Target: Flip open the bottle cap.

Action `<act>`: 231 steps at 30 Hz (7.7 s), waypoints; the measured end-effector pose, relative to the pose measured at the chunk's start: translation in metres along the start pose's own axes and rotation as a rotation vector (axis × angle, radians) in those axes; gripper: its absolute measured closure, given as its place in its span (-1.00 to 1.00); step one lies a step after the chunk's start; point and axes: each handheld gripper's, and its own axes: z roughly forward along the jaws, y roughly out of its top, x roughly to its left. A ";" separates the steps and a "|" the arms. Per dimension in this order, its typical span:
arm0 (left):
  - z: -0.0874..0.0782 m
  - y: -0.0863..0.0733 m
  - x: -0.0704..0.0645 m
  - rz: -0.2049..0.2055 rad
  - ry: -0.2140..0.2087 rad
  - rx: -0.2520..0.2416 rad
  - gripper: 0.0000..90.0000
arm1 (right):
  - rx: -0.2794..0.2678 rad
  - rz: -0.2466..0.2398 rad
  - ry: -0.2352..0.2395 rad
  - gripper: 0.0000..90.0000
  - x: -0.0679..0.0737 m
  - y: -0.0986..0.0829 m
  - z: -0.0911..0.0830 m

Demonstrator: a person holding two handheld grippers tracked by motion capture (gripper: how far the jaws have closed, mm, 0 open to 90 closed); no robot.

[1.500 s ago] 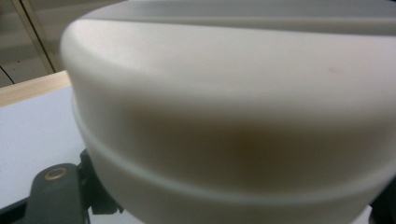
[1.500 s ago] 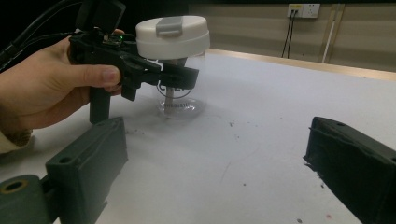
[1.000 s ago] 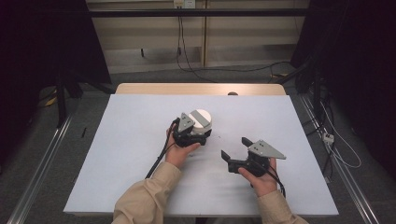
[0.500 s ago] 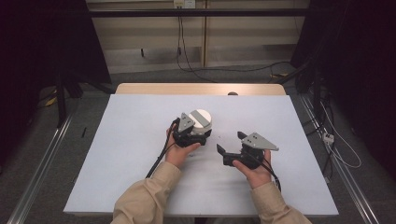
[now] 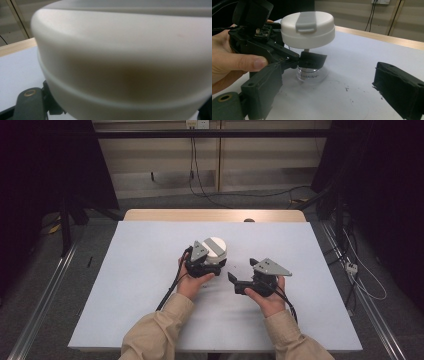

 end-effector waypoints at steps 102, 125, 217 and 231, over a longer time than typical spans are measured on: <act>0.000 0.000 -0.001 0.011 0.004 -0.001 -0.58 | 0.006 -0.014 0.077 1.00 0.014 0.046 0.035; 0.000 0.000 -0.001 0.010 0.001 -0.002 -0.58 | -0.013 -0.011 0.071 1.00 0.013 0.052 0.036; -0.003 -0.001 0.003 0.017 -0.028 0.032 -0.59 | -0.031 -0.031 0.056 1.00 0.019 0.093 0.062; -0.006 -0.001 0.006 0.018 -0.045 0.037 -0.60 | -0.029 -0.039 0.056 1.00 0.021 0.095 0.065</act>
